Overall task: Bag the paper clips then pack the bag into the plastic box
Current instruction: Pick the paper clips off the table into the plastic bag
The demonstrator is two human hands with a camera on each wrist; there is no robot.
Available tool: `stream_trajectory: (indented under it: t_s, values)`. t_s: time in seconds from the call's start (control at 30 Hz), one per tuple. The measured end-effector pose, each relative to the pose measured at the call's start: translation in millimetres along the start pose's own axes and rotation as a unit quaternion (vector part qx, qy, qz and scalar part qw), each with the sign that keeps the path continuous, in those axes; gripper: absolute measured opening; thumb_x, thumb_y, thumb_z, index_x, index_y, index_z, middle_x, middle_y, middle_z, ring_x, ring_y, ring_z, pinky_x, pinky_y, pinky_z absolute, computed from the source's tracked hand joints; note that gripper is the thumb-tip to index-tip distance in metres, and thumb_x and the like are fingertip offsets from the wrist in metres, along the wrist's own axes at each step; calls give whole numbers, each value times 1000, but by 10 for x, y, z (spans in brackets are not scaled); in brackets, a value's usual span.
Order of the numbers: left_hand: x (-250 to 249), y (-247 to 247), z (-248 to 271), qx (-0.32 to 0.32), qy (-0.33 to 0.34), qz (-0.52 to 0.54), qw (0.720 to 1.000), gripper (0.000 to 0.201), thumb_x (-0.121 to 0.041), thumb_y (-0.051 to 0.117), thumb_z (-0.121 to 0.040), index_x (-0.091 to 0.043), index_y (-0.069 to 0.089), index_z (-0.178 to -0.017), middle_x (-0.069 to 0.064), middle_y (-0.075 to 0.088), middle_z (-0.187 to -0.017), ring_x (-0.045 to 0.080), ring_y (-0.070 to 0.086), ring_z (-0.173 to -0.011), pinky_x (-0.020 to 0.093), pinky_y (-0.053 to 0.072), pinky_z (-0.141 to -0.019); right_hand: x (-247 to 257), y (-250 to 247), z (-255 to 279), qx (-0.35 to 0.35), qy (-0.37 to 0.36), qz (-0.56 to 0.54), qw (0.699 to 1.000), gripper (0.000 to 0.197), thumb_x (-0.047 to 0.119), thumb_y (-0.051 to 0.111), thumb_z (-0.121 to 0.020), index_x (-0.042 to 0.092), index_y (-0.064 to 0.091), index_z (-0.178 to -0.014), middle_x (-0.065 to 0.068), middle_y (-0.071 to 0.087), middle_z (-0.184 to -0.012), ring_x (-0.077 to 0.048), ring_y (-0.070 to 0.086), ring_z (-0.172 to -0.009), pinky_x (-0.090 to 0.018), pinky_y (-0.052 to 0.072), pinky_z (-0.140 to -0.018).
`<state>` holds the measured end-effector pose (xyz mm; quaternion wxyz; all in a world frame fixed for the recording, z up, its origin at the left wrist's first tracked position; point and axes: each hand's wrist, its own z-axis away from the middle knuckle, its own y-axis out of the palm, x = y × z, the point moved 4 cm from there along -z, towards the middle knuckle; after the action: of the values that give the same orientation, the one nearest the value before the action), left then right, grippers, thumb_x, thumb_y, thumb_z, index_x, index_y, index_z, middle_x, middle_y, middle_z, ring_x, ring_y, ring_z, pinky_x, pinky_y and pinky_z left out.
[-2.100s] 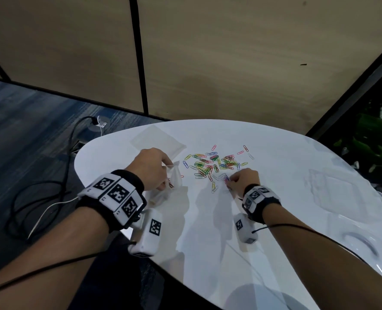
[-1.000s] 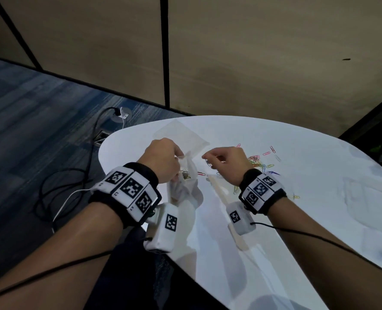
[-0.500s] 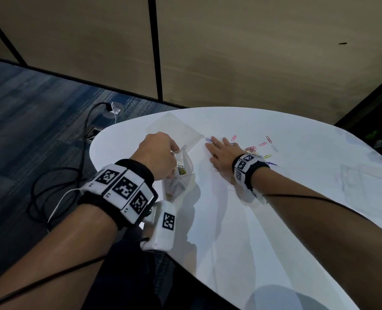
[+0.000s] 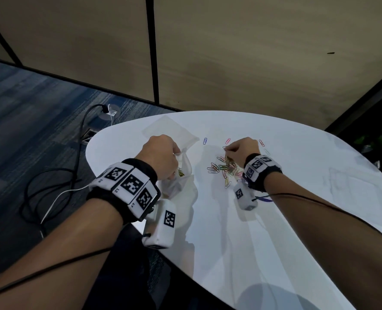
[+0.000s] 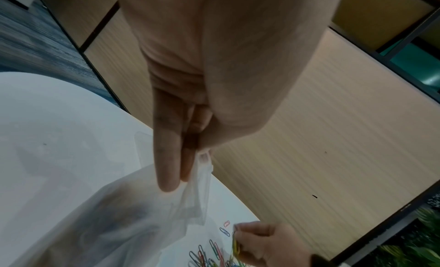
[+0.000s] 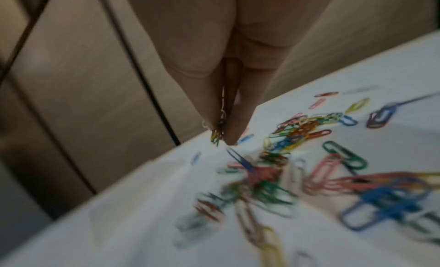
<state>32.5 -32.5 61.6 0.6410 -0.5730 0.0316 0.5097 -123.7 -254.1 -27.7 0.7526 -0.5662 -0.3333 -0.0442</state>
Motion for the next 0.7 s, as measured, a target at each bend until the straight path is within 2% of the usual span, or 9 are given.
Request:
stream_trajectory:
  t_s: [0.07,0.13,0.17,0.23,0.3,0.37,0.43,0.57,0.7]
  values:
    - [-23,29,-8,3,0,-1,1000,34,5,52,-92,-10,69,-118,15,76,-85,30,76,-83,41,63,-84,19,-151,105,-2,55,-159,986,12,13,78,-80,10,79,-91,-4,76,-87,-14,71,-79,-25,57,-84]
    - [-52,60,-7,4,1,-3,1000,35,6,54,-90,-10,69,-117,15,75,-90,31,76,-85,42,63,-82,177,-230,279,36,76,-343,936,14,7,78,-79,3,77,-93,-13,75,-85,-24,72,-79,-32,60,-82]
    - [-71,72,-6,5,2,-4,1000,35,6,55,-89,-10,70,-117,15,75,-92,32,75,-86,42,63,-82,289,-237,377,61,72,-413,906,16,3,76,-81,-3,74,-95,-15,74,-85,-26,72,-78,-31,60,-79]
    - [-104,96,1,7,5,-6,1000,34,6,54,-89,-9,70,-115,15,75,-91,31,75,-85,42,63,-82,521,-215,582,116,65,-493,860,15,-2,70,-83,-9,70,-97,-15,73,-85,-22,72,-75,-24,60,-71]
    - [-131,122,1,8,3,-1,1000,32,5,53,-91,-9,70,-113,13,77,-83,28,76,-80,42,64,-82,712,-138,776,169,57,-512,840,13,-4,68,-85,-9,70,-97,-13,73,-86,-18,72,-73,-23,60,-71]
    - [-146,133,0,5,0,7,1000,30,3,55,-92,-9,69,-116,12,77,-80,26,77,-77,42,64,-82,809,-12,911,210,51,-479,851,14,-4,68,-85,-9,70,-98,-13,73,-85,-18,71,-72,-24,60,-74]
    - [-158,139,1,4,-2,14,1000,29,1,57,-92,-8,69,-117,13,77,-79,25,77,-74,42,64,-81,849,104,994,222,40,-412,883,17,-4,70,-83,-9,70,-99,-19,72,-89,-21,70,-73,-26,61,-75]
    - [-178,137,11,13,0,14,1000,29,3,52,-91,-7,72,-111,16,77,-78,26,78,-71,42,65,-79,888,195,1009,160,-7,-291,943,17,-2,71,-81,1,76,-97,-16,75,-90,-24,74,-76,-35,61,-80]
    - [-187,144,25,21,6,12,1000,26,-1,53,-93,-8,72,-108,16,78,-84,28,78,-76,41,64,-81,1007,142,1040,109,-107,-147,977,15,11,65,-85,13,79,-91,-5,76,-79,-18,71,-71,-23,58,-72]
